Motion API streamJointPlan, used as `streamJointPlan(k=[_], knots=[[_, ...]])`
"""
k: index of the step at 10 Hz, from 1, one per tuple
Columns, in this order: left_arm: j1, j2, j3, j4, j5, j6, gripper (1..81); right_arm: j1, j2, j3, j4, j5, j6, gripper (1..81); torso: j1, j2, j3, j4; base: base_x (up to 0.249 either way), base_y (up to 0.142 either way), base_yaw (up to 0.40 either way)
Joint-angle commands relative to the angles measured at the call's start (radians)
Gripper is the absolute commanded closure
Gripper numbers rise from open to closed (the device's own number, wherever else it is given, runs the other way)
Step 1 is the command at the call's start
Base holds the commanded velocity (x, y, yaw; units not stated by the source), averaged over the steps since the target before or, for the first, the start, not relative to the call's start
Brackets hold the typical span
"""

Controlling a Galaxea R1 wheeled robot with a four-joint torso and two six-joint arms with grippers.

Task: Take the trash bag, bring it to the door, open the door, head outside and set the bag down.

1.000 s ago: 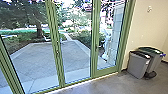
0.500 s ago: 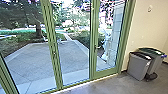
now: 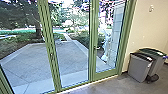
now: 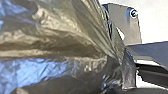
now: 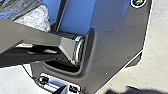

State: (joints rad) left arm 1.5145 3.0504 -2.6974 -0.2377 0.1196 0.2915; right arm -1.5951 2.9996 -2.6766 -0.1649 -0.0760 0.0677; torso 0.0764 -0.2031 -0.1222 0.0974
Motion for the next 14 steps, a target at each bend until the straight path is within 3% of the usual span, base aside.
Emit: streamJointPlan(k=[1, 5, 14], knots=[[-0.047, 0.001, 0.004, 0.008, 0.072, 0.011, 81.1, 0.043, 0.001, 0.003, -0.007, -0.057, 0.0, 1.0, 0.0, 0.0, 0.0, 0.0, 0.137, 0.0, 0.0], [-0.047, 0.001, 0.004, 0.008, 0.072, 0.011, 81.1, 0.04, 0.001, 0.003, -0.005, -0.057, 0.0, 1.0, 0.0, 0.0, 0.0, 0.0, 0.137, 0.0, 0.0], [-0.047, 0.004, 0.004, 0.018, 0.072, 0.009, 81.1, 0.031, 0.004, -0.002, -0.001, -0.056, 0.0, 1.0, 0.0, 0.0, 0.0, 0.0, 0.148, -0.067, 0.0]])
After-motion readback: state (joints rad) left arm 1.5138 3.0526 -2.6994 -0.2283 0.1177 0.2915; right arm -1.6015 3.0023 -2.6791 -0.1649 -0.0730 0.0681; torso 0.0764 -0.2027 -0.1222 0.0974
